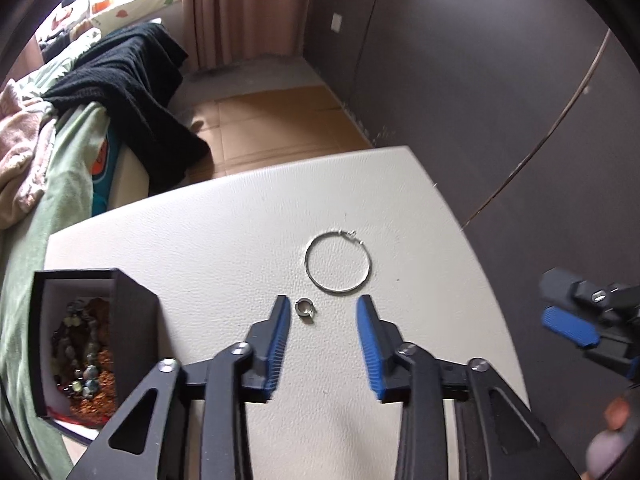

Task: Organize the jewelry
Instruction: 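Reach the left gripper to the small silver ring and grasp it, then carry the small ring over the box with left while right grasps the silver hoop earring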

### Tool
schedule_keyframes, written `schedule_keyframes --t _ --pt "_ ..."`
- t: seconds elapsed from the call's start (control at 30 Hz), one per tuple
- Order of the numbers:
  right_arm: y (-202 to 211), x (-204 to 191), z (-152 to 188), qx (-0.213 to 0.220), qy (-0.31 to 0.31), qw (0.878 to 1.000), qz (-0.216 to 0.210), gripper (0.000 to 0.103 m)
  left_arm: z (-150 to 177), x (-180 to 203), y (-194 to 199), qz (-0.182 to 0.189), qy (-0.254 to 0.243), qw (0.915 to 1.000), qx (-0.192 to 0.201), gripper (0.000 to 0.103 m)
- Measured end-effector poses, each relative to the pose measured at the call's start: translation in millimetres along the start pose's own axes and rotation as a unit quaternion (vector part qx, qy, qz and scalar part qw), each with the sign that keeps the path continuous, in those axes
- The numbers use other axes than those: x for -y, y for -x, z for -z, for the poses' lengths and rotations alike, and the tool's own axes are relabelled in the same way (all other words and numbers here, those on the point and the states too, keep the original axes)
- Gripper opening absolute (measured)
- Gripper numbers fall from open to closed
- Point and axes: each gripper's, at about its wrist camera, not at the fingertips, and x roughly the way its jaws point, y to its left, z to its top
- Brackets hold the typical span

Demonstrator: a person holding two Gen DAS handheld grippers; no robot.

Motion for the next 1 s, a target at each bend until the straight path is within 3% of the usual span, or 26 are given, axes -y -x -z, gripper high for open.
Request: schedule_keyframes --t 0.5,0.57,0.67,1.0 --pt "-3.2 12.3 -20.8 0.004 -0.036 0.999 0.002 0.072 -0.3 5.1 -38.3 -0.071 -0.009 0.997 -0.029 0.027" --pt "-3.1 13.0 -19.7 0.005 -0.04 0.999 0.003 0.072 2.7 4.3 -36.8 -0.07 -0.006 0.9973 -0.024 0.025" --pt "-4.4 10.3 -18.0 0.004 -0.039 0.999 0.005 0.072 5.4 9.0 -36.0 -0.058 -0.018 0.998 -0.019 0.013" --pt "-25.4 -12.2 -11.1 -0.018 0.0 1.0 0.013 0.072 25.9 -36.9 0.9 -0.003 0.032 0.9995 0.003 0.012"
